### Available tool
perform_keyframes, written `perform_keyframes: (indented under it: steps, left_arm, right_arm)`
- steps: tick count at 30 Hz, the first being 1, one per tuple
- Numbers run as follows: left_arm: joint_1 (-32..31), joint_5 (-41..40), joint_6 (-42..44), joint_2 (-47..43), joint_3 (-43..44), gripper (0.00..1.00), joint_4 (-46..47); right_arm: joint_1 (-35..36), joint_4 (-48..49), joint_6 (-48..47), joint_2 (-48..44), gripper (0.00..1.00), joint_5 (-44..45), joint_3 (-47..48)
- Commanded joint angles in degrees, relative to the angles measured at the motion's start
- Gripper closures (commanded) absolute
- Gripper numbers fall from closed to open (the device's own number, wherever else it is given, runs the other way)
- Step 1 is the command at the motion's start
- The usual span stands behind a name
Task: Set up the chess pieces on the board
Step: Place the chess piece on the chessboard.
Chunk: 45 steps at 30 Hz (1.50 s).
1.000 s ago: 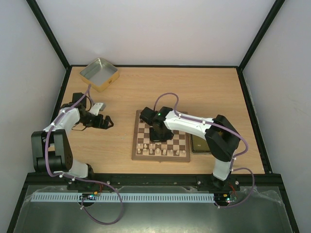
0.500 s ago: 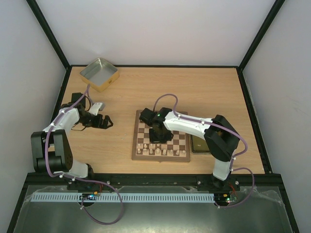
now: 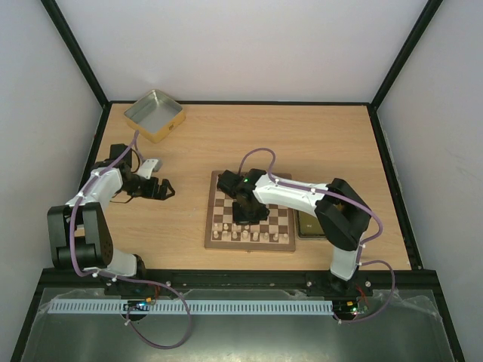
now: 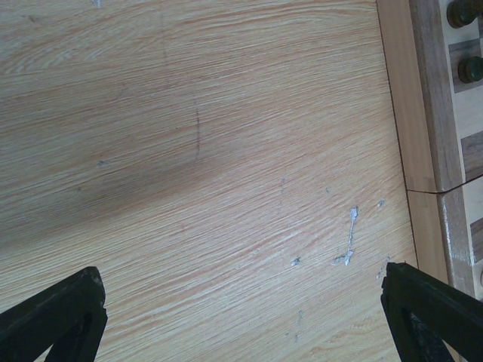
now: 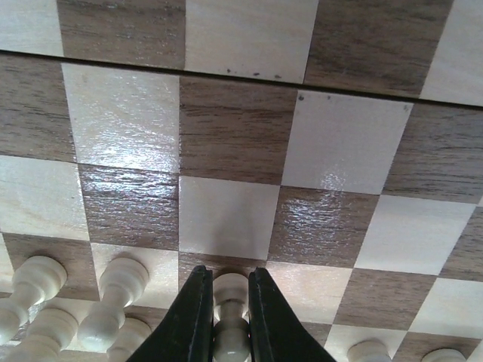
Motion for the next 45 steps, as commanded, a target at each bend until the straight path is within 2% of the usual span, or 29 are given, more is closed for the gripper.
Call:
perform_keyframes:
  steps: [1, 8, 12, 28, 41, 45]
  left_arm:
    - [0.6, 1.3, 0.6, -1.3, 1.2, 0.01, -1.2]
    - [0.8, 1.5, 0.7, -1.4, 1.2, 0.01, -1.3]
    - [0.8, 1.6, 0.8, -1.2, 1.2, 0.01, -1.3]
    - [0.9, 1.5, 0.8, -0.9, 1.3, 0.01, -1.4]
    - [0.9, 1.5, 0.8, -0.9, 1.3, 0.01, -1.3]
    - [0.9, 1.5, 0.8, -0.9, 1.3, 0.01, -1.3]
  right_arm:
    - [0.3, -0.7, -0.9, 1.4, 0.91, 0.1, 0.3]
    - [0.4, -0.8, -1.1, 1.8, 0.79, 0.2, 0.7]
    - [0.4, -1.5, -1.3, 2.2, 0.77, 1.2, 1.9]
    - [-0.6, -3.3, -2.8, 3.1, 0.77, 2.5, 3.4]
    - [-0.6, -2.9, -2.9, 1.8, 0.78, -0.3, 1.9]
    - [-0.5, -2.3, -2.8, 1.5, 0.81, -1.5, 1.6]
